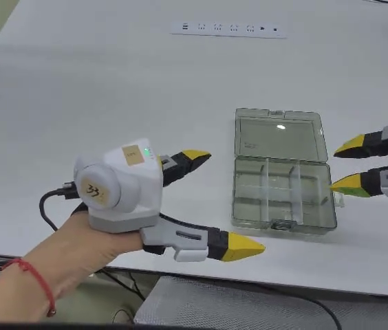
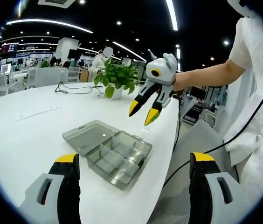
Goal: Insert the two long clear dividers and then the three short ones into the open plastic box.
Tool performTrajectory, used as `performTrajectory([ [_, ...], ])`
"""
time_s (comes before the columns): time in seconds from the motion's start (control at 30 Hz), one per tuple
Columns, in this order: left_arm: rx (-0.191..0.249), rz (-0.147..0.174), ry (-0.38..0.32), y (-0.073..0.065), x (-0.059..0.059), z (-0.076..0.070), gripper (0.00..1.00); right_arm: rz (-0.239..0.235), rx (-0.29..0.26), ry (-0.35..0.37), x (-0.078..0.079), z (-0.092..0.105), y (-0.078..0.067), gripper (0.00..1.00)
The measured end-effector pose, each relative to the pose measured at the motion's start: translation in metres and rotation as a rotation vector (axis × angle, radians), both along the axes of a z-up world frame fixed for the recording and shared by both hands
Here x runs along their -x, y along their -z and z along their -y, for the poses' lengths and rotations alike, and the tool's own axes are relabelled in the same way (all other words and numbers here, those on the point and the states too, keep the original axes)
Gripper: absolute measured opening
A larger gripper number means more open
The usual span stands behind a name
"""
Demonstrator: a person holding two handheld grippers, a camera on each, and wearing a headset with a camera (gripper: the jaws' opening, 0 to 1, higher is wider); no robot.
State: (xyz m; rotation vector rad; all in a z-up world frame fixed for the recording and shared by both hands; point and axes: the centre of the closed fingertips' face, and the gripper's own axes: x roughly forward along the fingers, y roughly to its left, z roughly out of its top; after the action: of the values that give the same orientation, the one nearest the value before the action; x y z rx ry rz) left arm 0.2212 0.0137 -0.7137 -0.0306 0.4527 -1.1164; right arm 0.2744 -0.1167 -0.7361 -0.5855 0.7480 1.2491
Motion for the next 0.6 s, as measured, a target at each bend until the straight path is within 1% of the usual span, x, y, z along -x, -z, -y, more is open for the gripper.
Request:
performTrajectory([
  [0.03,0.0,0.0,0.0,0.0,0.0,0.0,1.0,0.003,0.004,0.005,0.0,0.004,0.0,0.35],
  [0.13,-0.001,0.001,-0.003,0.0,0.0,-0.001,1.0,0.024,0.042,0.017,-0.002,0.022,0.004,0.39],
  [0.23,-0.003,0.0,-0.002,0.0,0.0,-0.001,1.0,0.01,0.054,0.028,0.0,0.035,0.007,0.42],
  [0.27,-0.004,-0.001,-0.002,0.0,0.0,-0.001,1.0,0.012,0.07,0.027,0.0,0.041,0.009,0.44],
  [0.3,-0.005,-0.001,-0.003,0.0,0.0,-0.001,1.0,0.025,0.104,0.013,0.0,0.05,0.013,0.45],
  [0.37,-0.006,0.0,-0.006,0.0,-0.001,-0.001,1.0,0.032,0.132,0.007,0.001,0.06,0.018,0.45],
  [0.43,-0.003,0.0,-0.007,0.0,-0.001,-0.001,1.0,0.017,0.153,0.015,0.002,0.073,0.025,0.46],
  [0.53,-0.001,0.0,-0.007,-0.001,-0.001,-0.001,1.0,0.009,0.173,0.025,0.002,0.086,0.03,0.47],
  [0.6,-0.001,-0.002,-0.008,0.0,-0.002,-0.001,1.0,-0.003,0.197,0.037,0.001,0.1,0.037,0.48],
])
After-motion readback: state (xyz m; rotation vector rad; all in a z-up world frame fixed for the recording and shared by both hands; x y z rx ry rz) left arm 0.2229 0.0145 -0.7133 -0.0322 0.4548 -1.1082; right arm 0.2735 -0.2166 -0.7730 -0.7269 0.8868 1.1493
